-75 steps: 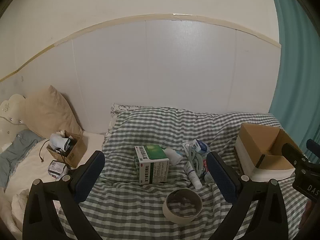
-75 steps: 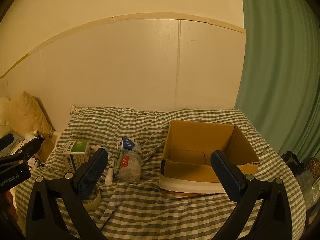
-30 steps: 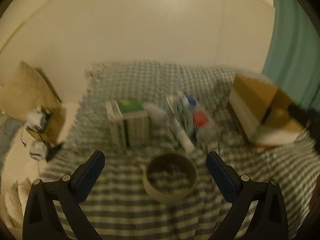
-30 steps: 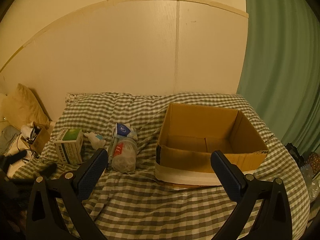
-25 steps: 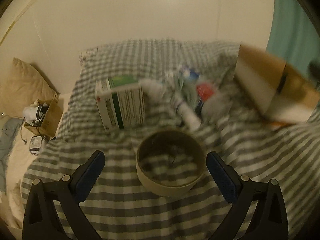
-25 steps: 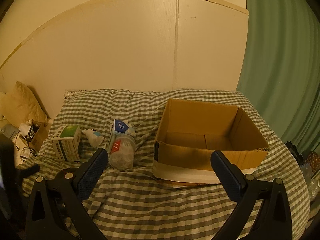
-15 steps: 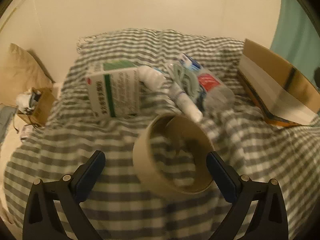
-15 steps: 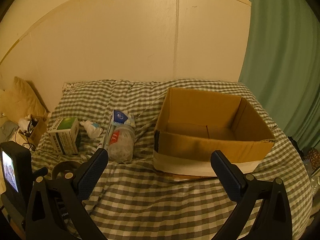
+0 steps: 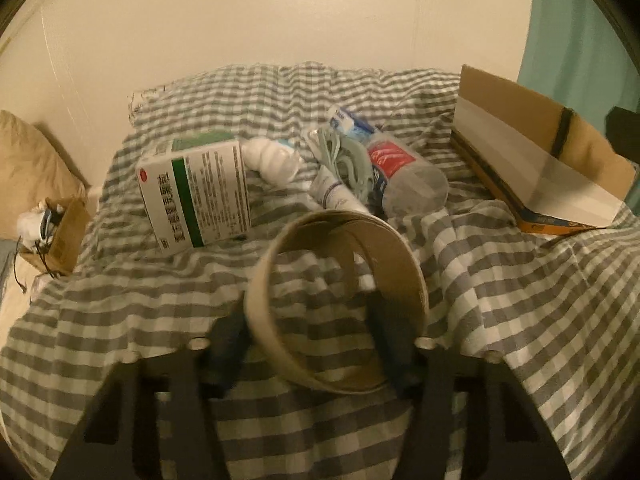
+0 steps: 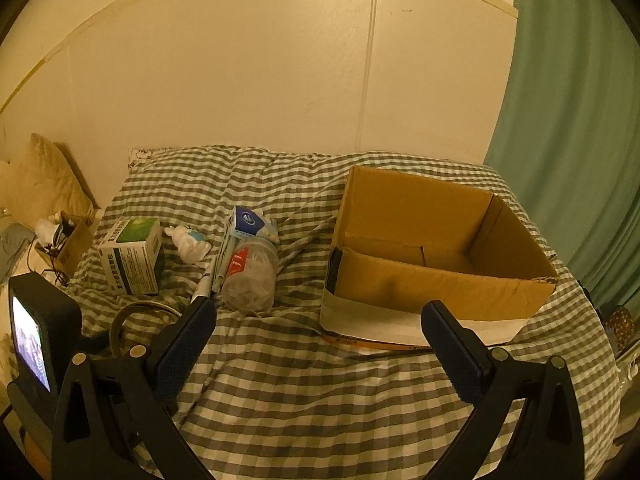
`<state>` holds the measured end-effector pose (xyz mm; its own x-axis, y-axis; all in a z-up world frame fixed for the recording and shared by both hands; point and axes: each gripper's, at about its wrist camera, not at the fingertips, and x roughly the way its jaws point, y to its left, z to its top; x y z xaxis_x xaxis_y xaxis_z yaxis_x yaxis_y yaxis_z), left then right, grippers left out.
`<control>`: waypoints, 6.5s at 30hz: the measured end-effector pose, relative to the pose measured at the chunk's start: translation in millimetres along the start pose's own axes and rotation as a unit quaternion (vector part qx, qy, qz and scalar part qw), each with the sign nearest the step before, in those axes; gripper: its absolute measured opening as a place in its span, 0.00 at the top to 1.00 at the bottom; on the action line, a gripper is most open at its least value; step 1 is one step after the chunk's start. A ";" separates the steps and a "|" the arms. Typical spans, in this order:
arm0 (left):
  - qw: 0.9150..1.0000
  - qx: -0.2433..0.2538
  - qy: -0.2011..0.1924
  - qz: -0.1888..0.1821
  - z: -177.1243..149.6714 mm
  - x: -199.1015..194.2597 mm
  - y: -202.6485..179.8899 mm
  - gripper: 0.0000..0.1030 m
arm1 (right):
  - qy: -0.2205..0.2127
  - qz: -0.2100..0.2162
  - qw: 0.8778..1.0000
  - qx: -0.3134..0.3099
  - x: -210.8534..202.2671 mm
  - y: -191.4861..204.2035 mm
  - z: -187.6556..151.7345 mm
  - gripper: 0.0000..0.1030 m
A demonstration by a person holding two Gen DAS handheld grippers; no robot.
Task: Organize objects
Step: 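Lower the left tool onto the beige tape roll and grasp its rim, then grasp the white purple-labelled tube with the right tool while the left holds the tape, then carry tape and tube over the cardboard box and open both tools, then withdraw both open tools from the box back over the bed items, then grasp the clear red-labelled floss container with the right tool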
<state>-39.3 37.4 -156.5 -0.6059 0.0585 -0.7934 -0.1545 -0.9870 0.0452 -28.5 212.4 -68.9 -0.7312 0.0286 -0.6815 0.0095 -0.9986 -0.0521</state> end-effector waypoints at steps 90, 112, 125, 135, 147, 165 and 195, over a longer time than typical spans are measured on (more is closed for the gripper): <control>0.993 0.011 -0.106 -0.054 155.5 -166.4 -37.5 0.92 | -0.091 0.003 0.986 -0.139 -113.2 -54.3 132.1 0.79; 0.989 0.087 -0.042 -0.109 203.8 -46.1 -181.0 0.92 | 0.032 -0.017 0.996 -0.080 25.0 -160.8 120.1 0.79; 0.992 0.093 0.014 -0.087 180.6 -3.8 -184.6 0.33 | 0.102 -0.011 0.994 -0.047 64.3 -184.3 89.9 0.61; 0.990 0.094 -0.020 -0.107 174.2 -45.6 -159.2 0.12 | 0.048 -0.013 0.999 0.003 13.8 -192.6 113.3 0.38; 0.995 0.005 -0.079 -0.068 174.0 -113.1 -30.0 0.02 | -0.008 0.035 0.999 -0.003 -38.5 -125.6 145.6 0.33; 0.991 -0.080 -0.075 0.072 101.5 -120.0 125.8 0.00 | 0.014 0.094 0.993 -0.077 -24.7 38.7 100.4 0.21; 0.988 -0.087 -0.029 0.122 48.9 38.2 76.0 0.00 | 0.116 -0.017 0.979 -0.167 191.8 86.7 8.4 0.22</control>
<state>-112.3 -28.0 -153.6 -0.6524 -0.1810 -0.7359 0.1360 -0.9833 0.1213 -173.7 130.9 -198.0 -0.5605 0.1094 -0.8209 0.2394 -0.9275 -0.2870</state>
